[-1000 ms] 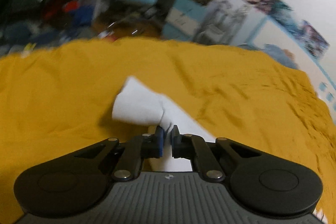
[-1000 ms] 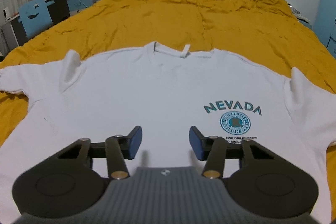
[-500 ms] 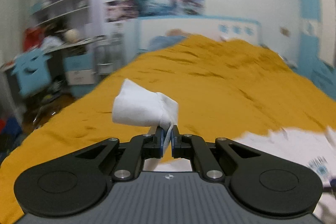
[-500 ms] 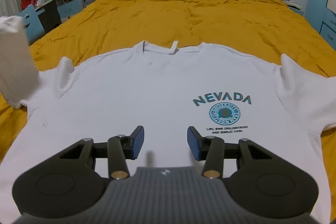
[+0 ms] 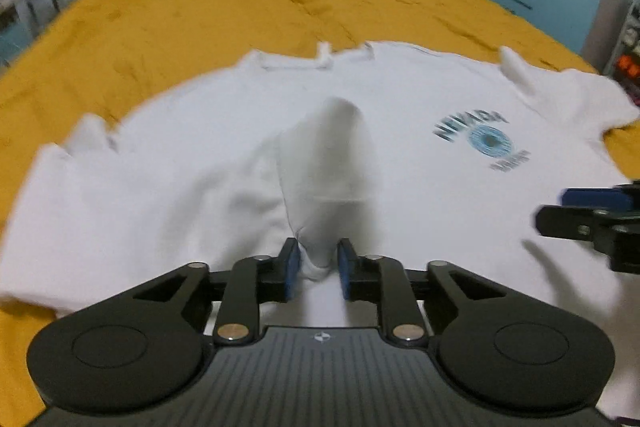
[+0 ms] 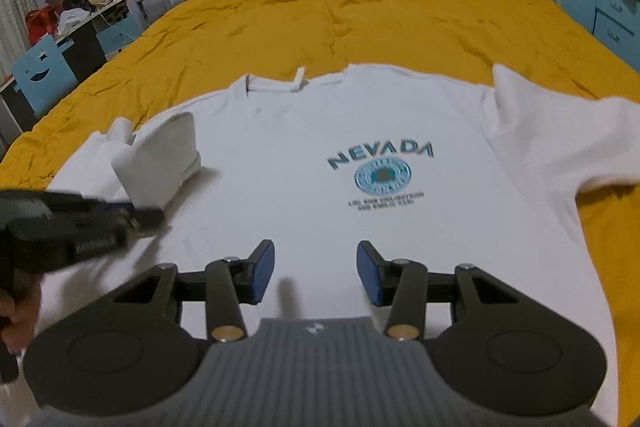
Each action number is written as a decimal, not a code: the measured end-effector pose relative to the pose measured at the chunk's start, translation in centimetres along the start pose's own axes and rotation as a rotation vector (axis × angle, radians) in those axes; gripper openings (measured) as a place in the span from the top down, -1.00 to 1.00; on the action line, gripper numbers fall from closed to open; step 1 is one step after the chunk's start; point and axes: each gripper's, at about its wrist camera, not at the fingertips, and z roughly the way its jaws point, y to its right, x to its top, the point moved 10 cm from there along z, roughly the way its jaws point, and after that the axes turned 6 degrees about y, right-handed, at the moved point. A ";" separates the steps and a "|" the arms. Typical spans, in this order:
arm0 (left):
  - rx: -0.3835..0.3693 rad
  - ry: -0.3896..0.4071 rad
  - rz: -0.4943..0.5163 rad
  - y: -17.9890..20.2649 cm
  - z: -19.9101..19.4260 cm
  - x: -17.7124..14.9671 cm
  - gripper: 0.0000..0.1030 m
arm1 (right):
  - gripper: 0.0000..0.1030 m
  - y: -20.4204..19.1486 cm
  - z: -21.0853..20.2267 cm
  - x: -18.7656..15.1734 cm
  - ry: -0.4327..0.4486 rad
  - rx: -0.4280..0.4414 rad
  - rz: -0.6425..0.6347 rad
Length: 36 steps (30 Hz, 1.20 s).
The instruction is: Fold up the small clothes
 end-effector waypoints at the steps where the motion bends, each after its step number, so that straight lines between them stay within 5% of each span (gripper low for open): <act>1: -0.023 0.004 -0.009 0.2 -0.1 -0.4 0.19 | 0.17 0.0 0.0 -0.2 -0.002 0.003 0.004; 3: -0.086 0.004 -0.030 0.8 -0.4 -0.2 -0.12 | 0.14 -0.1 0.1 -0.3 -0.005 0.013 0.012; 10: -0.278 0.048 -0.181 -0.3 -3.0 -0.4 -0.18 | -0.03 -1.9 0.2 0.4 -0.007 0.073 0.036; 16: -0.101 0.114 -0.184 -6.6 -6.1 -0.1 -0.21 | -0.14 -3.7 1.8 0.4 -0.090 0.172 0.184; 23: 0.127 0.067 -0.237 -14.5 -7.0 -2.0 -0.21 | -0.12 -6.1 6.0 0.9 -0.181 0.240 0.324; 25: 0.125 0.041 -0.278 -15.1 -6.5 -2.9 -0.21 | 0.01 -6.5 7.5 1.0 -0.205 0.226 0.367; 29: 0.120 0.000 -0.347 -15.8 -4.7 -4.5 -0.23 | 0.85 -7.9 9.9 1.1 -0.254 0.243 0.419; 36: 0.136 0.022 -0.442 -16.9 -1.6 -4.5 -0.23 | 0.90 -11.7 7.6 9.1 -0.063 0.323 0.249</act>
